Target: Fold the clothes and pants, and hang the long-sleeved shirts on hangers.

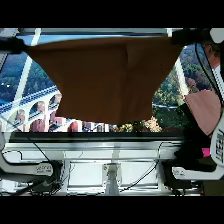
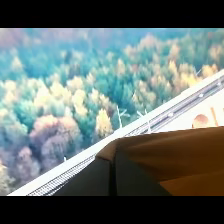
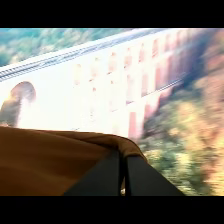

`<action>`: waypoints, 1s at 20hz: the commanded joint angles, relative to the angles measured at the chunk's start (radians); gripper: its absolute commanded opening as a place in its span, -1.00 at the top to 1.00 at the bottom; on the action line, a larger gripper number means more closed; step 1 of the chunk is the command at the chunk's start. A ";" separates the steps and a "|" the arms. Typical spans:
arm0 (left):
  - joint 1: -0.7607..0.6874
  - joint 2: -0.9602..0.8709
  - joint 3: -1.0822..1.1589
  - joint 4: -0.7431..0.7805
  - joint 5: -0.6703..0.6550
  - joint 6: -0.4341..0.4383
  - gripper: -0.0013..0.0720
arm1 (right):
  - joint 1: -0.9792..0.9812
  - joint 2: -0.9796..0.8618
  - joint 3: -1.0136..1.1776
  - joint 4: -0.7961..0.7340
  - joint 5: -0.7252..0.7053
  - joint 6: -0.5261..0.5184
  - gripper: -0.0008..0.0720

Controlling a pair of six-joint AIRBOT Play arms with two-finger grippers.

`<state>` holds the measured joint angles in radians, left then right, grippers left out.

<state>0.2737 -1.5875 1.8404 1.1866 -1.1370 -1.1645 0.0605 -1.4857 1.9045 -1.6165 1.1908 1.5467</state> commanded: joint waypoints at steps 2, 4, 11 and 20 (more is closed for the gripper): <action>-0.047 -0.155 0.001 0.002 0.082 -0.003 0.93 | -0.129 -0.138 -0.063 0.427 -0.121 -0.151 0.94; -0.060 -0.161 0.001 0.002 0.142 -0.003 0.92 | -0.129 -0.185 -0.063 0.427 -0.112 -0.155 0.94; -0.059 -0.170 -0.001 0.026 0.127 -0.003 0.93 | -0.129 -0.269 -0.112 0.410 -0.089 -0.214 0.94; -0.061 -0.216 -0.125 0.025 0.129 -0.051 0.93 | -0.128 -0.269 -0.310 0.420 -0.169 -0.280 0.94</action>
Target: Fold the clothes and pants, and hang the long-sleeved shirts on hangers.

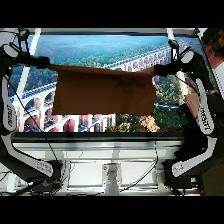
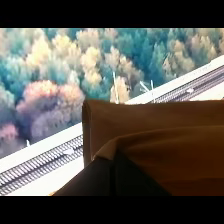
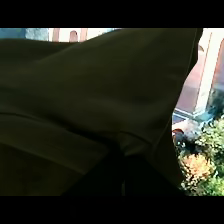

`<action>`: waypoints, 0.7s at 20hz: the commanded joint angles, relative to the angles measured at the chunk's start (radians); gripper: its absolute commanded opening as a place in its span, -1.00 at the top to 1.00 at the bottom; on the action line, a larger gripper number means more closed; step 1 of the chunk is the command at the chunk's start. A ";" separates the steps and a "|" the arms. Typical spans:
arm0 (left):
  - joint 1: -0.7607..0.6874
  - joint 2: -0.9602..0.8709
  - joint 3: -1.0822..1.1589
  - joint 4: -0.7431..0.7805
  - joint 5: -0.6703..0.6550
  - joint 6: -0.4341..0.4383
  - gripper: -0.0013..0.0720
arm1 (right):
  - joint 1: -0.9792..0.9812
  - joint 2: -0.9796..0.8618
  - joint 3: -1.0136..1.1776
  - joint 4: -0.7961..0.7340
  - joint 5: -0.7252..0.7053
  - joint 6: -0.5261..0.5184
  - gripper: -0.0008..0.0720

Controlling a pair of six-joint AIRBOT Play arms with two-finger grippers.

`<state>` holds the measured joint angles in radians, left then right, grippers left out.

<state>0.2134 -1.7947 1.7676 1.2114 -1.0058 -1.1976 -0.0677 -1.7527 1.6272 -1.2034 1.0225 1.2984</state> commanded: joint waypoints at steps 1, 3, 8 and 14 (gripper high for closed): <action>-0.002 -0.009 -0.076 0.000 -0.008 -0.019 0.93 | 0.000 -0.002 -0.032 0.014 0.012 -0.037 0.94; -0.007 -0.009 -0.125 0.000 -0.012 -0.033 0.93 | 0.000 -0.002 -0.032 0.003 0.042 -0.039 0.94; -0.006 -0.013 -0.182 0.000 -0.076 -0.078 0.92 | 0.002 -0.002 -0.033 -0.020 0.139 -0.036 0.94; -0.006 -0.017 -0.182 0.000 -0.186 -0.082 0.92 | 0.002 -0.002 -0.033 -0.035 0.231 0.015 0.94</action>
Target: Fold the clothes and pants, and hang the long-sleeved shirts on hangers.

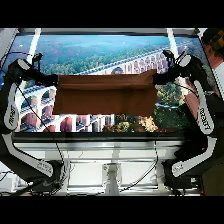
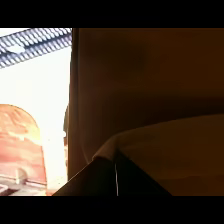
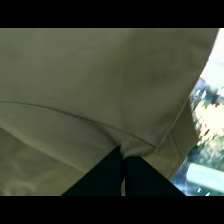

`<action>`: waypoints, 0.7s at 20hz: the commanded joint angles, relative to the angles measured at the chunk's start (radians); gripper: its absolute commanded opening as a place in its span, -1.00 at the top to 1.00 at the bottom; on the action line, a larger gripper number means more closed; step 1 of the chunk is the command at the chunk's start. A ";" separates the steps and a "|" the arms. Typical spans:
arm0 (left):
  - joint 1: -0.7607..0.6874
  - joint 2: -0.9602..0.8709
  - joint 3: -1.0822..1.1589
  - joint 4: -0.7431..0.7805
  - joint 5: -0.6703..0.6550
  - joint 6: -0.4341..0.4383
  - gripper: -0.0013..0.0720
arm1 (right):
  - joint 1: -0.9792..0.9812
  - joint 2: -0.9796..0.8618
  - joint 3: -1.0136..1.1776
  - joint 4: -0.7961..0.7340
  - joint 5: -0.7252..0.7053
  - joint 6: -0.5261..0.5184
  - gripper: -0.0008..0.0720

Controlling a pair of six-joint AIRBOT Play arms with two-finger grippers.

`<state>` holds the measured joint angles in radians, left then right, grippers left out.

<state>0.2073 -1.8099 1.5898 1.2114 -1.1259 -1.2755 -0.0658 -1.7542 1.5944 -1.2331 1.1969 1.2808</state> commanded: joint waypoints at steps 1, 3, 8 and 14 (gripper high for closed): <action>0.000 -0.003 -0.004 0.000 -0.078 -0.005 0.92 | 0.000 0.000 0.000 -0.007 0.067 0.043 0.94; -0.001 -0.006 -0.004 0.000 -0.085 -0.004 0.92 | 0.000 0.000 0.000 -0.021 0.073 0.068 0.94; 0.000 -0.008 -0.004 0.000 -0.084 -0.004 -0.47 | 0.000 0.000 0.000 -0.021 0.074 0.071 -0.17; 0.022 0.018 -0.003 0.001 -0.099 -0.003 -0.94 | -0.003 0.021 0.003 -0.102 0.131 0.068 -0.17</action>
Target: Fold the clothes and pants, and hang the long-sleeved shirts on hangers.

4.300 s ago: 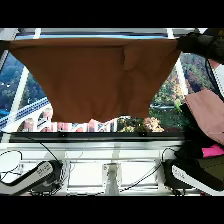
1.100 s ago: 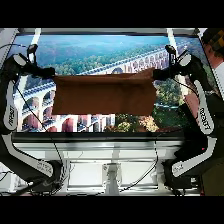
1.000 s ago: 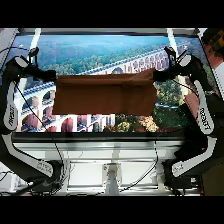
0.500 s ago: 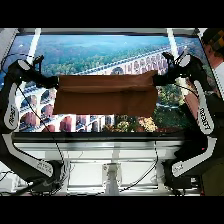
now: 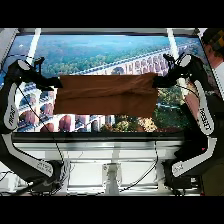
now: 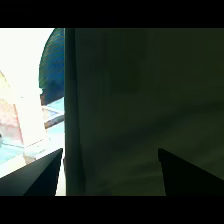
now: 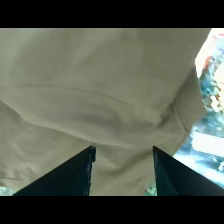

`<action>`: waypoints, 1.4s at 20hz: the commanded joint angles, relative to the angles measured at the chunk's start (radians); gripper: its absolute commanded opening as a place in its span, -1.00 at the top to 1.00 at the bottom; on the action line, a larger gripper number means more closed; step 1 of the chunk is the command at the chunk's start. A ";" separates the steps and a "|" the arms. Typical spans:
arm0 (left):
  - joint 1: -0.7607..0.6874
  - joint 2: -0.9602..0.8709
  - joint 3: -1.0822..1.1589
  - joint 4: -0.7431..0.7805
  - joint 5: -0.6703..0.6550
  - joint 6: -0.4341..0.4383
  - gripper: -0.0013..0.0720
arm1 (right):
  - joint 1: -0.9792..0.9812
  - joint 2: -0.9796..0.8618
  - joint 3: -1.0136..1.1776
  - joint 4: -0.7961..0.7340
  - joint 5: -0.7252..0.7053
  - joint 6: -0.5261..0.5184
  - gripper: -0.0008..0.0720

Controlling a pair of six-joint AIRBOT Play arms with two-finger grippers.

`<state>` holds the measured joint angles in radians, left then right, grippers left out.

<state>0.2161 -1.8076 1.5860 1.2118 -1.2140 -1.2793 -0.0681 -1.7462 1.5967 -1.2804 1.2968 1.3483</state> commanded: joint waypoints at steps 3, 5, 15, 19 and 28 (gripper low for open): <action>0.062 0.074 0.000 0.000 -0.010 0.038 -0.68 | -0.001 0.060 0.001 -0.123 0.033 -0.027 -0.17; 0.102 0.124 0.000 0.000 -0.010 0.065 -0.67 | -0.006 0.093 -0.001 -0.145 0.057 -0.053 -0.14; 0.245 0.360 0.000 -0.036 -0.080 0.128 -0.68 | -0.131 0.412 -0.605 0.090 -0.061 -0.173 -0.14; 0.245 0.361 -0.010 -0.072 -0.090 0.135 -0.68 | -0.131 0.455 -0.860 0.279 -0.263 -0.205 -0.14; 0.245 0.361 -0.092 -0.091 -0.093 0.134 -0.67 | -0.131 0.433 -0.955 0.455 -0.455 -0.304 -0.13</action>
<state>0.4599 -1.4475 1.5093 1.1259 -1.3067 -1.1458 -0.1989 -1.3041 0.6647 -0.8806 0.9150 1.0626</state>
